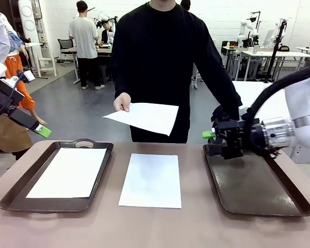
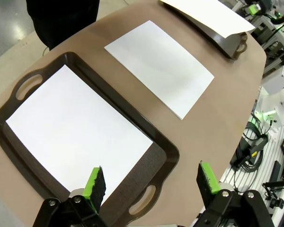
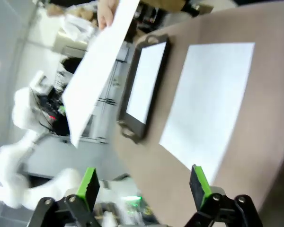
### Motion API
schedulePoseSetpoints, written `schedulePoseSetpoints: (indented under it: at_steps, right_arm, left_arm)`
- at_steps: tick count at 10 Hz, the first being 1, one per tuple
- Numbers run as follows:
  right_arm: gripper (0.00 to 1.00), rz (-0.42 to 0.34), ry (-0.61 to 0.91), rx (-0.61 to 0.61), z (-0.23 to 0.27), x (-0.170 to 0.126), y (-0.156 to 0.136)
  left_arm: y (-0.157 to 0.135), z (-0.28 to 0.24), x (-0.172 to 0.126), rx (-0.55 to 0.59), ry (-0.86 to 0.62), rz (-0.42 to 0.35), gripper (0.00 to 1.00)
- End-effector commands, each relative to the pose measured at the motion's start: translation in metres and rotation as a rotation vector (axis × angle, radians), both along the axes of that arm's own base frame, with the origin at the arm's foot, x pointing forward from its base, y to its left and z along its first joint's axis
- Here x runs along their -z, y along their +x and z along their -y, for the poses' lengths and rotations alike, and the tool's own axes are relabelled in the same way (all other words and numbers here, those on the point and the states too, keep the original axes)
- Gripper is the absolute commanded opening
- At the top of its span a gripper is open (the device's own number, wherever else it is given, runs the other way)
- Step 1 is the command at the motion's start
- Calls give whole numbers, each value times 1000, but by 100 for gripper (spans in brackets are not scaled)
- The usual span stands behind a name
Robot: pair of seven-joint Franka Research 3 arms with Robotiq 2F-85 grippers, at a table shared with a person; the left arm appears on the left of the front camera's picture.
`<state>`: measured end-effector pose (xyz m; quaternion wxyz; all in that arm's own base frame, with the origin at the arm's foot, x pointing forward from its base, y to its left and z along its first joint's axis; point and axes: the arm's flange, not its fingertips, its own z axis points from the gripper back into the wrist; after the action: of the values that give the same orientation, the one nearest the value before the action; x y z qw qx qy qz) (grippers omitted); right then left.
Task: Sort the A4 documents.
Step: Receive the A4 Paper.
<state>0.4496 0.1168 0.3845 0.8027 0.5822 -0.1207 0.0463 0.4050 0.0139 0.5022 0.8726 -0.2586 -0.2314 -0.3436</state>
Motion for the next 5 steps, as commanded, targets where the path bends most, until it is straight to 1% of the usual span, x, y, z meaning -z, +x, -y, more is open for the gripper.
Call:
schedulePoseSetpoints:
  at_steps: [1, 3, 5]
  right_arm:
    - [100, -105, 152, 48, -9, 4, 28]
    - [100, -160, 267, 59, -25, 4, 39]
    - [100, -202, 328, 65, -46, 3, 49]
  left_arm:
    - [0, 0, -1, 3, 1, 3, 100]
    - [0, 0, -1, 3, 1, 3, 100]
    - [0, 0, -1, 3, 1, 3, 100]
